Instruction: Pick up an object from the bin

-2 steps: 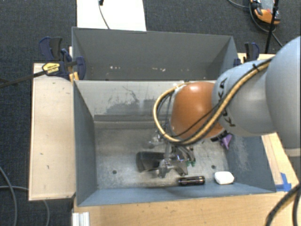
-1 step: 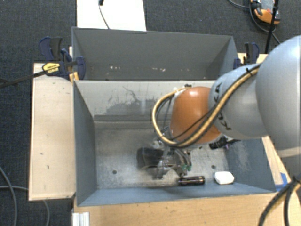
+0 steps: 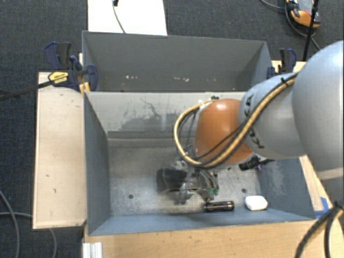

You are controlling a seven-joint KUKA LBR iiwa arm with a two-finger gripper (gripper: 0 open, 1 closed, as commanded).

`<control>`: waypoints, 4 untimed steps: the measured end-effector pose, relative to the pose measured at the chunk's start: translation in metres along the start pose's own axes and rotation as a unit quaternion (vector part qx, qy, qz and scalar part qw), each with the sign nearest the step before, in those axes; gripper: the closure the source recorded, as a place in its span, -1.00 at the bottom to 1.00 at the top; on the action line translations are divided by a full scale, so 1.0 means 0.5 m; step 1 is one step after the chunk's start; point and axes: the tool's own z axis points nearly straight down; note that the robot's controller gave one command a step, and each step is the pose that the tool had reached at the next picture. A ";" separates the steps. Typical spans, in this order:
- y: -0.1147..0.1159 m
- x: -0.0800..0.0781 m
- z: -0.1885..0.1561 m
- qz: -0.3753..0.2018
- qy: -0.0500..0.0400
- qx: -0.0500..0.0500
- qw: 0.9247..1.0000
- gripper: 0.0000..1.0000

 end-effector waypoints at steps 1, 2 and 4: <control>0.000 0.003 -0.009 0.000 0.002 0.000 1.000 1.00; -0.002 0.006 -0.041 0.001 0.004 0.001 1.000 1.00; -0.002 0.007 -0.088 0.001 0.006 0.002 1.000 1.00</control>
Offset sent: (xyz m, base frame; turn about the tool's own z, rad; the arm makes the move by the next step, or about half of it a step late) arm 0.0000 -0.0001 0.0224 0.0000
